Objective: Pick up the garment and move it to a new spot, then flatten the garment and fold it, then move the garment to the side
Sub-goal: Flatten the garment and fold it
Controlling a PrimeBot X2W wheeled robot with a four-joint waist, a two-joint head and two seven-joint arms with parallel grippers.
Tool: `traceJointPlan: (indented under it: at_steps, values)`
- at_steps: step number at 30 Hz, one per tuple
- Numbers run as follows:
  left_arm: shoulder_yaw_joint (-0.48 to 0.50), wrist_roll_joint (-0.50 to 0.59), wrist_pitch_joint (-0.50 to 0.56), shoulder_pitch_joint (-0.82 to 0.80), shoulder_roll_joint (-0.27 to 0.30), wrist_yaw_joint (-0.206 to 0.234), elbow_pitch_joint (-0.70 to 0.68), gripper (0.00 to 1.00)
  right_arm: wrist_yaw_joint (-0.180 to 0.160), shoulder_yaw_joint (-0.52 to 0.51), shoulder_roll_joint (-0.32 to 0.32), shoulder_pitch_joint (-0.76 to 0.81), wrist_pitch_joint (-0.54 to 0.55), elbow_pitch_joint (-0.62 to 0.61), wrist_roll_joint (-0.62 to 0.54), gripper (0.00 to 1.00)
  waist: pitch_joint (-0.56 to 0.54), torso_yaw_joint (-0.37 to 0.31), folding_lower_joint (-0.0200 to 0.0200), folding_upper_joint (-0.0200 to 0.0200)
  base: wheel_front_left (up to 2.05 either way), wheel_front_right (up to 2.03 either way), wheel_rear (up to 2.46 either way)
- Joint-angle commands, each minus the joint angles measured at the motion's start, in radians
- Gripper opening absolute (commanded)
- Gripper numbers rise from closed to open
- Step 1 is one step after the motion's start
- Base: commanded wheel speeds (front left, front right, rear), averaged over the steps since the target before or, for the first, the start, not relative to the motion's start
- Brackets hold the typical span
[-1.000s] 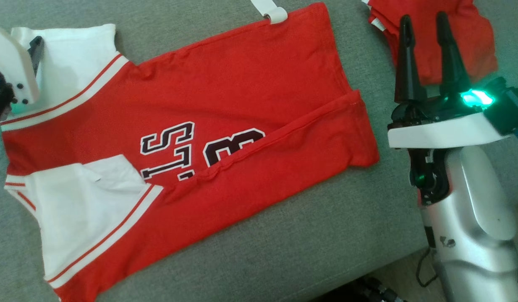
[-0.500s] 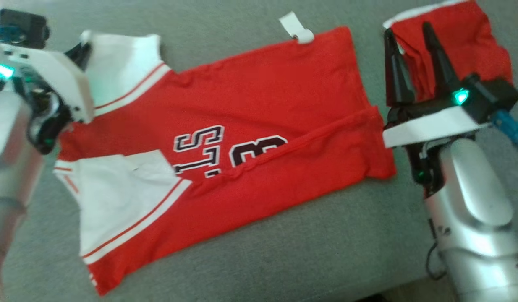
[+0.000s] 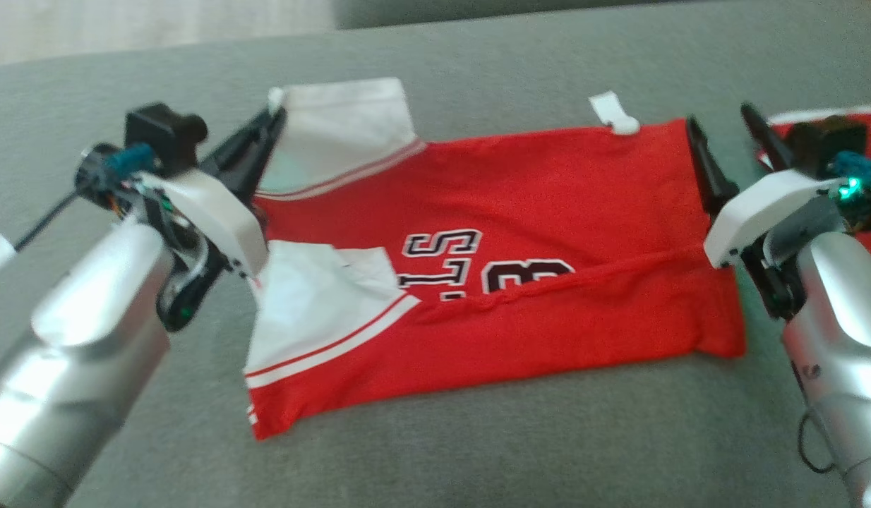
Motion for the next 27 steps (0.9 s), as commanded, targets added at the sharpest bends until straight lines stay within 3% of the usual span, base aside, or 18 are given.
traceJointPlan:
  at_steps: [1, 8, 19, 27]
  values:
    - [0.031, 0.003, -0.013, -0.02, 0.034, 0.009, -0.053, 0.0, -0.001, 0.036, -0.03, -0.042, 0.027, 0.025, 0.004, 1.0, -0.032, 0.056, 0.0002, 0.0, 0.0, 0.0, 0.0]
    - [0.003, 0.005, 0.002, 0.018, 0.019, 0.026, -0.171, 0.0, -0.001, 0.048, -0.067, -0.116, 0.128, 0.229, 0.08, 1.0, -0.013, 0.119, 0.0002, 0.0, 0.0, 0.0, 0.0]
    - [-0.02, 0.015, 0.045, -0.011, 0.001, 0.037, -0.254, 0.0, -0.001, 0.071, -0.107, -0.248, 0.159, 0.405, 0.082, 1.0, 0.073, 0.166, 0.0002, 0.0, 0.0, 0.0, 0.0]
    - [-0.026, 0.029, 0.049, -0.055, -0.01, 0.036, -0.242, 0.0, -0.001, 0.094, -0.1, -0.304, 0.198, 0.489, 0.11, 1.0, 0.12, 0.187, 0.0002, 0.0, 0.0, 0.0, 0.0]
